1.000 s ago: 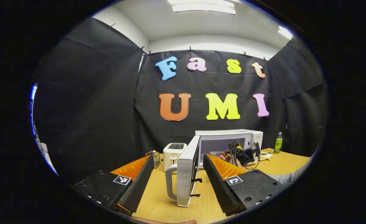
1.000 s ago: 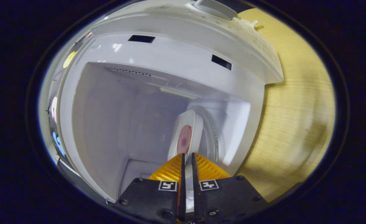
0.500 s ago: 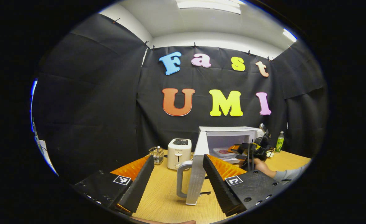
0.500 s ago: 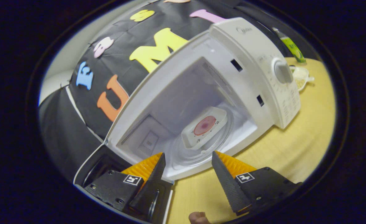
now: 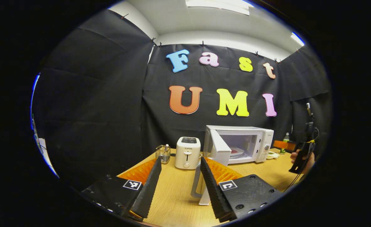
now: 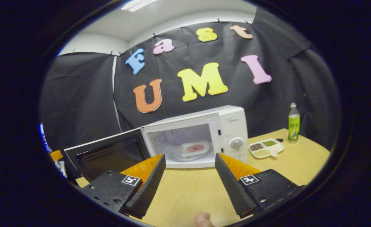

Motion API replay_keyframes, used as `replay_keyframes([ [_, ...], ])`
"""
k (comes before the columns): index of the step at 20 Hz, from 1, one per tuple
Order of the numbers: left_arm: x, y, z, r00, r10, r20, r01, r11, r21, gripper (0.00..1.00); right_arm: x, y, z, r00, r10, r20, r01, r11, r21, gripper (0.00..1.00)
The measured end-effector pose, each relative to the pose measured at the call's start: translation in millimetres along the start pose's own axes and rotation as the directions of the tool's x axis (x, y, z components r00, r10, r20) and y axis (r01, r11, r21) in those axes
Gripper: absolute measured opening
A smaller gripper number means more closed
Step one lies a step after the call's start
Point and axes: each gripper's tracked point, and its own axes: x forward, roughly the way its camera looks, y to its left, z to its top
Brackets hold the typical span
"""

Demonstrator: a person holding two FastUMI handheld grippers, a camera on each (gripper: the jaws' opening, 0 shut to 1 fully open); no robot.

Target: Open the microwave oven with the left hand, put the food in, and close the microwave oven.

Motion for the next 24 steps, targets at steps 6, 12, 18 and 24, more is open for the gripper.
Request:
replay_keyframes([
  [6, 29.6, 16.4, -27.7, 0.999, 0.008, -0.034, -0.007, 1.000, 0.010, 0.26, -65.9, -35.7, 71.8, 0.984, -0.060, 0.169, 0.079, 0.991, -0.108, 0.99],
  [12, 61.1, 8.7, -72.2, 0.991, -0.106, -0.088, 0.108, 0.994, 0.020, 0.01, -120.3, -48.0, 87.8, 0.984, -0.055, 0.169, 0.063, 0.997, -0.039, 1.00],
  [18, 65.9, -15.1, -76.0, 0.981, -0.182, -0.072, 0.182, 0.983, -0.003, 0.00, -175.6, -75.8, 105.9, 0.971, -0.086, 0.223, 0.093, 0.995, -0.022, 0.99],
  [24, 56.7, -73.5, -59.1, 0.955, -0.292, -0.053, 0.290, 0.956, -0.035, 0.00, -226.1, -102.6, 123.1, 0.958, -0.118, 0.260, 0.124, 0.992, -0.006, 0.99],
])
